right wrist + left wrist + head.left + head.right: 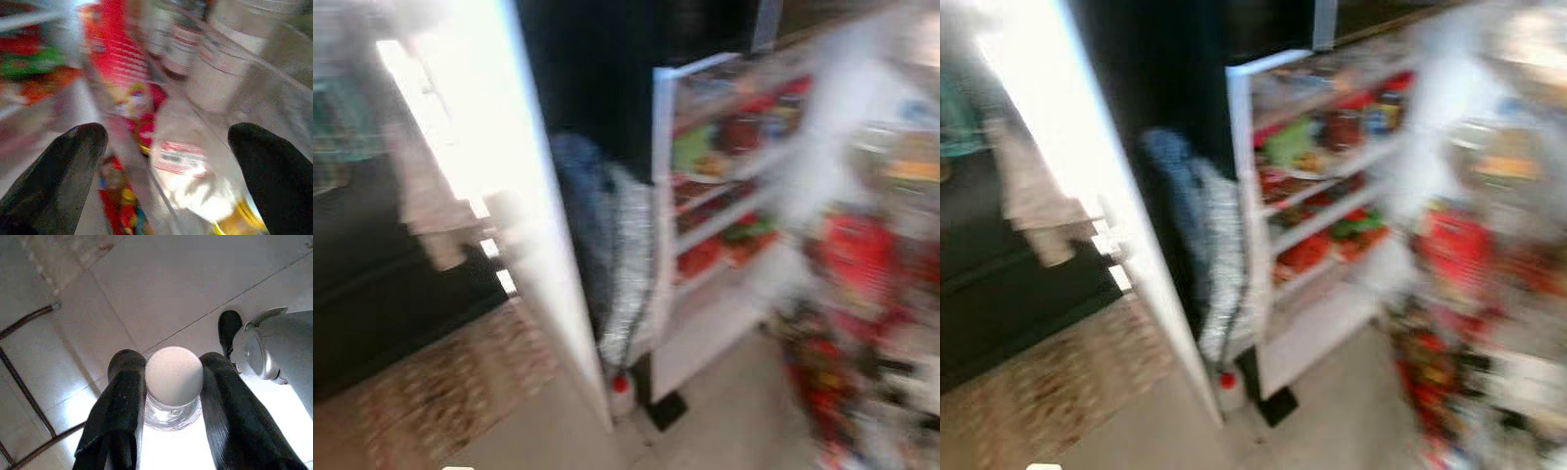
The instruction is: Restocking fridge
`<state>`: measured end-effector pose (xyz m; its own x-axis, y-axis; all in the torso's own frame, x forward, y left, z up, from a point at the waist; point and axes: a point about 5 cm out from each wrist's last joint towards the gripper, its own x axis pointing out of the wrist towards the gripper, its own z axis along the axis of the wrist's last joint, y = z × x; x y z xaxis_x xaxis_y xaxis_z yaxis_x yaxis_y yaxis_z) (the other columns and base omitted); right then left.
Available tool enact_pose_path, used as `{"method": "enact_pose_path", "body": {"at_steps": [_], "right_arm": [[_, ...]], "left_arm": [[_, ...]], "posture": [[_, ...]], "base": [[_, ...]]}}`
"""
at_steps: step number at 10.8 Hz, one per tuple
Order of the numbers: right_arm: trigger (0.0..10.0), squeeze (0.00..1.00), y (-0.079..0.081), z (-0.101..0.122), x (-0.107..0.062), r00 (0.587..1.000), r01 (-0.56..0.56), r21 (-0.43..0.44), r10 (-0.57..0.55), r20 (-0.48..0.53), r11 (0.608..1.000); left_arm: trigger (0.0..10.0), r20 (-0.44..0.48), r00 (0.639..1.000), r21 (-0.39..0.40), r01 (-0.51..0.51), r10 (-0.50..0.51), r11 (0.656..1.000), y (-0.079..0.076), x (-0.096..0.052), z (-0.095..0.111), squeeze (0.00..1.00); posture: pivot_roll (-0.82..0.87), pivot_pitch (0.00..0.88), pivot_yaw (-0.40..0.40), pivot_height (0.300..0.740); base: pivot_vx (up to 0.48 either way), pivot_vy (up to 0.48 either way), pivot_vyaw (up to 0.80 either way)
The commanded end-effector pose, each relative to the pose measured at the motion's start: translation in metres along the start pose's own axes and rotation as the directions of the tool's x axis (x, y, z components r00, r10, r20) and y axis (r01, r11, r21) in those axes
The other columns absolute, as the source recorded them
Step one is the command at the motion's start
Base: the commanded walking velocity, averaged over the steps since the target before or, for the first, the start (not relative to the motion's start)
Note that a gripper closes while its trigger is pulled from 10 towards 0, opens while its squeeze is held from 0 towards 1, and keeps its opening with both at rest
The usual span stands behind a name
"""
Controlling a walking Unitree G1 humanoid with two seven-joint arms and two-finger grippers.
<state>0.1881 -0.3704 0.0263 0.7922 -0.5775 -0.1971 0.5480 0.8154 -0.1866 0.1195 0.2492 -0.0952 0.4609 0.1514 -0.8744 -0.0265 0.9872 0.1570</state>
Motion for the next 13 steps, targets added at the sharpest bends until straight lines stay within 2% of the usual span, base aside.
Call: {"method": "enact_pose_path", "body": {"at_steps": [1, 2, 3, 4, 5, 6, 7, 8, 9, 10, 11, 13], "right_arm": [[10.0, 0.00, -0.032, -0.010, -0.007, 0.989, 0.135, 0.022, -0.133, -0.069, 0.991], [10.0, 0.00, -0.039, -0.011, -0.007, 0.984, 0.158, 0.025, -0.155, -0.084, 0.987], [10.0, 0.00, -0.035, -0.019, -0.008, 0.980, 0.148, 0.064, -0.138, -0.144, 0.987], [10.0, 0.00, 0.005, -0.048, -0.017, 0.951, 0.003, 0.159, 0.046, -0.306, 0.987], [10.0, 0.00, 0.042, -0.073, -0.034, 0.879, -0.122, 0.220, 0.209, -0.429, 0.968], [10.0, 0.00, 0.080, -0.100, -0.063, 0.750, -0.309, 0.166, 0.347, -0.563, 0.936], [10.0, 0.00, 0.113, -0.115, -0.089, 0.650, -0.439, 0.154, 0.431, -0.626, 0.885], [10.0, 0.00, 0.121, -0.115, -0.091, 0.648, -0.413, 0.193, 0.436, -0.624, 0.890], [10.0, 0.00, 0.121, -0.116, -0.091, 0.672, -0.288, 0.259, 0.387, -0.632, 0.922], [10.0, 0.00, 0.120, -0.118, -0.093, 0.665, -0.262, 0.255, 0.366, -0.651, 0.931], [10.0, 0.00, 0.121, -0.120, -0.095, 0.661, -0.272, 0.233, 0.357, -0.660, 0.934], [10.0, 0.00, 0.123, -0.121, -0.098, 0.649, -0.309, 0.238, 0.387, -0.655, 0.921]], "left_arm": [[10.0, -0.017, 1.000, 0.018, -0.002, 0.003, 1.000, 0.003, 0.000, -0.002, 0.00], [10.0, -0.016, 1.000, 0.019, -0.003, 0.003, 1.000, 0.003, 0.000, -0.001, 0.00], [10.0, -0.015, 1.000, 0.019, -0.004, 0.004, 1.000, 0.003, 0.000, 0.000, 0.00], [10.0, -0.015, 1.000, 0.019, -0.003, 0.004, 1.000, 0.003, 0.000, 0.000, 0.00], [10.0, -0.014, 1.000, 0.021, -0.003, 0.003, 1.000, 0.003, 0.000, 0.001, 0.00], [10.0, -0.012, 1.000, 0.024, -0.002, 0.003, 1.000, 0.003, 0.000, 0.002, 0.00], [10.0, -0.002, 1.000, -0.002, -0.011, 0.011, 1.000, 0.003, 0.000, 0.002, 0.00], [10.0, 0.001, 1.000, -0.020, -0.016, 0.016, 1.000, 0.003, 0.000, 0.001, 0.00], [10.0, -0.005, 1.000, -0.019, -0.016, 0.016, 1.000, 0.003, 0.000, 0.000, 0.00], [10.0, -0.011, 1.000, -0.012, -0.018, 0.018, 1.000, 0.004, 0.000, 0.000, 0.00], [10.0, -0.012, 1.000, -0.007, -0.019, 0.019, 1.000, 0.004, 0.000, 0.000, 0.00], [10.0, -0.015, 1.000, -0.006, -0.016, 0.016, 1.000, 0.003, 0.000, -0.001, 0.00]], "posture": [[-0.16, 0.000, 0.066, 0.740], [-0.17, 0.000, 0.066, 0.740], [-0.17, 0.000, 0.067, 0.740], [-0.17, 0.000, 0.073, 0.740], [-0.18, 0.000, 0.077, 0.740], [-0.17, 0.000, 0.077, 0.740], [-0.13, 0.000, 0.070, 0.740], [-0.14, 0.000, 0.072, 0.740], [-0.14, 0.000, 0.072, 0.740], [-0.14, 0.000, 0.067, 0.740], [-0.14, 0.000, 0.067, 0.740], [-0.14, 0.000, 0.062, 0.740]], "base": [[0.000, 0.000, 0.00], [0.000, 0.000, 0.00], [0.000, 0.000, 0.00], [0.000, 0.000, 0.00], [0.000, 0.000, 0.00], [0.000, 0.000, 0.00], [0.000, 0.000, 0.00], [0.000, 0.000, 0.00], [0.000, 0.000, 0.00], [0.000, 0.000, 0.00], [0.000, 0.000, 0.00], [0.000, -0.375, 0.72]]}}
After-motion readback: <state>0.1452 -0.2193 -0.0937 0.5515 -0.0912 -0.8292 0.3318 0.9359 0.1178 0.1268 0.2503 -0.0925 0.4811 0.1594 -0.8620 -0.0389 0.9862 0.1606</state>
